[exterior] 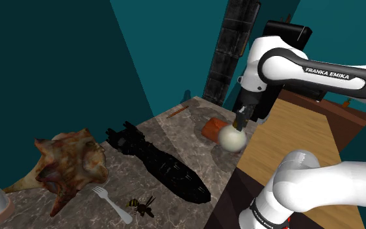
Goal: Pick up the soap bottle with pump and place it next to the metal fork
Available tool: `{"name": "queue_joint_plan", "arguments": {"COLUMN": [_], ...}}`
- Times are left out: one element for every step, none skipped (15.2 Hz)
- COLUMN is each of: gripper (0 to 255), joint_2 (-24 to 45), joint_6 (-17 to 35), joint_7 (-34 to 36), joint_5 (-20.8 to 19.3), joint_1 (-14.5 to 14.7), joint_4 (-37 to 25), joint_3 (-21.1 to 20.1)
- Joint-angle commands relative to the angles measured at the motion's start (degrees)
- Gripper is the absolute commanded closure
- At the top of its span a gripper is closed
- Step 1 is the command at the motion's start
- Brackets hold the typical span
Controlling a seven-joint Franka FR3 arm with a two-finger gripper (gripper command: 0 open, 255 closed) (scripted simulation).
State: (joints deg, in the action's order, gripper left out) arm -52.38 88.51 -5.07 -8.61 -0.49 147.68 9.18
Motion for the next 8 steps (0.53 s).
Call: {"name": "queue_joint_plan", "arguments": {"gripper": [255, 255, 255, 255, 255, 255, 255, 255], "joint_2": [0.37, 0.52, 0.68, 0.85, 1.03, 1.22, 1.42, 1.64], "joint_6": [-1.37, -2.07, -2.77, -3.46, -4.14, -4.82, -5.5, -6.18], "joint_7": [0.05, 0.01, -0.02, -0.06, -0.09, -0.13, -0.16, -0.2], "joint_5": [0.28, 0.37, 0.45, 0.53, 0.61, 0.68, 0.76, 0.83], "joint_1": [0.15, 0.18, 0.22, 0.26, 0.29, 0.33, 0.36, 0.39], "joint_4": [-1.74, -2.58, -3.44, -4.3, -5.16, -6.04, -6.92, -7.81], "joint_3": [-0.28, -0.37, -0.45, -0.53, -0.61, -0.69, -0.76, -0.84]}}
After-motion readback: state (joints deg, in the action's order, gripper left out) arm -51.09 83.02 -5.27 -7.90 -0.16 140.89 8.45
